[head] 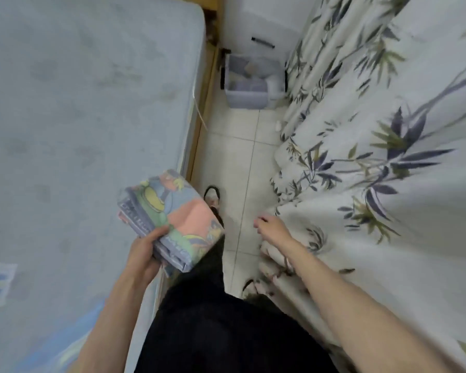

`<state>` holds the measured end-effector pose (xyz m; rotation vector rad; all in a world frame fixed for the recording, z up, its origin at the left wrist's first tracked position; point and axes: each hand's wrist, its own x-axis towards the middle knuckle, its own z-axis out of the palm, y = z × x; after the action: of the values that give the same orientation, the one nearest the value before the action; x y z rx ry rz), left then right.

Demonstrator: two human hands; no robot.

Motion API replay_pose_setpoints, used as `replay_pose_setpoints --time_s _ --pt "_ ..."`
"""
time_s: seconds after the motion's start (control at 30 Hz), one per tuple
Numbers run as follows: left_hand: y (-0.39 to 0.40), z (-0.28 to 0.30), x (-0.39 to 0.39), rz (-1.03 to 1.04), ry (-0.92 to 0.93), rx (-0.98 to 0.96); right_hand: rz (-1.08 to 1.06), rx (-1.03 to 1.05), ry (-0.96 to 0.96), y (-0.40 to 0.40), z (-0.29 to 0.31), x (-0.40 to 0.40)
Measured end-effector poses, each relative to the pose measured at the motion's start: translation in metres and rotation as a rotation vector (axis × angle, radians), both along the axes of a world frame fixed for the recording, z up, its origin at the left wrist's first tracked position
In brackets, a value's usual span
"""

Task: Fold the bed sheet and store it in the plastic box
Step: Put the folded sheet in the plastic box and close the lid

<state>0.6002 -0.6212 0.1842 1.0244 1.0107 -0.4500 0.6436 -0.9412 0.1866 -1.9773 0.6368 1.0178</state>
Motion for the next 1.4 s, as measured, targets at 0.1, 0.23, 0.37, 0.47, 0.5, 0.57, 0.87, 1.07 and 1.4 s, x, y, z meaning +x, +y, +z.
replay_pose_setpoints --time_s 0.1,0.23,0.37,0.47,0.5,0.57,0.87,1.07,1.4 --pt "-0.005 -0.022 0.108 -0.023 -0.003 -0.034 -0.041 -0.039 -0.081 -0.012 -0.002 0.118" --pt "-0.012 -0.029 0.278 -0.077 -0.002 -0.047 -0.224 -0.119 -0.046 -0.043 -0.006 0.202" --pt "-0.031 -0.009 0.435 -0.166 -0.044 -0.078 -0.397 -0.121 0.133 -0.074 0.007 0.230" --pt "-0.053 0.010 0.537 -0.221 -0.048 -0.057 -0.478 -0.142 0.279 -0.092 0.008 0.254" --pt "-0.062 0.012 0.567 -0.231 -0.059 -0.059 -0.497 -0.148 0.316 -0.098 0.004 0.269" --pt "-0.082 0.005 0.621 -0.248 -0.079 -0.082 -0.518 -0.145 0.333 -0.109 -0.013 0.311" --pt "-0.185 -0.050 0.758 -0.106 0.056 -0.217 -0.741 0.292 0.161 -0.126 -0.034 0.631" --pt "-0.245 -0.114 0.833 -0.071 0.156 -0.350 -0.990 0.674 0.303 -0.114 -0.097 0.774" --pt "-0.278 -0.354 0.996 -0.015 0.288 -0.223 -0.921 0.516 0.140 -0.204 -0.342 0.894"
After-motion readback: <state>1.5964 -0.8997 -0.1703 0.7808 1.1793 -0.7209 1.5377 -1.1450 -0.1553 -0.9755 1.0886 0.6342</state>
